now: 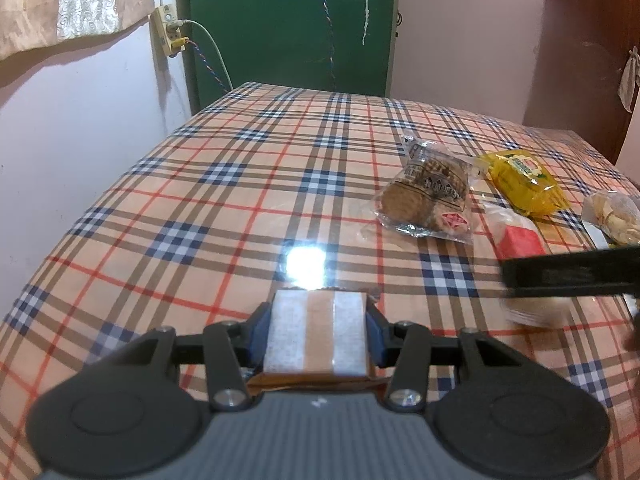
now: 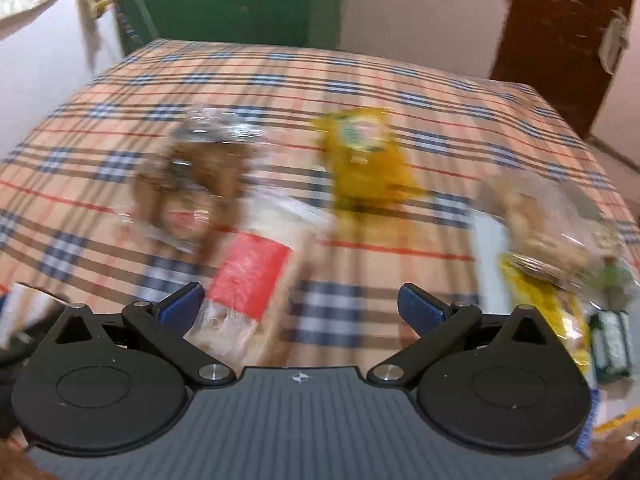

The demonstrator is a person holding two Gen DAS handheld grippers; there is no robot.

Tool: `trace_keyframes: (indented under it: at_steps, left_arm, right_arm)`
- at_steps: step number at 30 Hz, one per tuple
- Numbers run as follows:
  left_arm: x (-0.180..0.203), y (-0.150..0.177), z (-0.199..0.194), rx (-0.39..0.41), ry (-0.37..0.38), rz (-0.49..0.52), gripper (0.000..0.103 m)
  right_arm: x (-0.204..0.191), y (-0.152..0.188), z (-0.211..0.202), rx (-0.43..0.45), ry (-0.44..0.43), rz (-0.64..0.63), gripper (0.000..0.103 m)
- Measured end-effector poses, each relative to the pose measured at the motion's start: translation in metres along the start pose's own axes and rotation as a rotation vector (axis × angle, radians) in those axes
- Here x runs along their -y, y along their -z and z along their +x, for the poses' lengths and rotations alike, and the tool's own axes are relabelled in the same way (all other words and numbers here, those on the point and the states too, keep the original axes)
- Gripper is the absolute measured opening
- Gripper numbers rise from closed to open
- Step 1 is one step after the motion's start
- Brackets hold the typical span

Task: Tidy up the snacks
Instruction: 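Grasp the clear red-labelled bag with the right gripper while the left holds the white pack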

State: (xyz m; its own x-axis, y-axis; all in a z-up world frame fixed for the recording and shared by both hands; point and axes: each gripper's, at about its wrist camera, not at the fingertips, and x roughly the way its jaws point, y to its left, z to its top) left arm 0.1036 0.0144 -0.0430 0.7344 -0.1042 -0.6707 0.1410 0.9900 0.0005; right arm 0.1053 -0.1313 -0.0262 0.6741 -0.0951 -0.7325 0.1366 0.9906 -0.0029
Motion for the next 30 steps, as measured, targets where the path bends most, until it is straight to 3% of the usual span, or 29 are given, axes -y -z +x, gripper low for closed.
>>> trace_keyframes:
  at_steps: [4, 8, 16, 17, 18, 20, 21, 30]
  left_arm:
    - [0.006, -0.001, 0.003, 0.013, -0.011, 0.008, 0.047]
    - [0.009, -0.003, 0.007, 0.019, -0.018, 0.004, 0.048]
    - [0.018, -0.009, 0.015, 0.035, -0.034, -0.02, 0.047]
    - [0.02, -0.01, 0.015, 0.033, -0.032, -0.025, 0.047]
    - [0.021, -0.01, 0.016, 0.03, -0.032, -0.029, 0.047]
    - [0.025, -0.011, 0.015, 0.025, -0.029, -0.036, 0.047]
    - [0.026, -0.011, 0.014, 0.023, -0.027, -0.039, 0.047]
    - [0.032, -0.017, -0.003, 0.032, -0.042, -0.051, 0.047]
  right_arm:
    - [0.024, 0.003, -0.006, 0.042, -0.045, 0.046, 0.103]
    - [0.015, 0.0, -0.003, 0.063, -0.116, -0.052, 0.103]
    - [0.008, 0.002, 0.022, 0.046, -0.112, -0.058, 0.103]
    - [0.009, 0.003, 0.022, 0.055, -0.114, -0.059, 0.1]
    - [0.011, 0.004, 0.019, 0.071, -0.121, -0.059, 0.074]
    - [0.013, 0.003, 0.014, 0.08, -0.128, -0.061, 0.046]
    - [0.015, 0.002, 0.012, 0.079, -0.131, -0.067, 0.042]
    - [0.021, 0.016, -0.025, 0.106, -0.175, -0.081, 0.042]
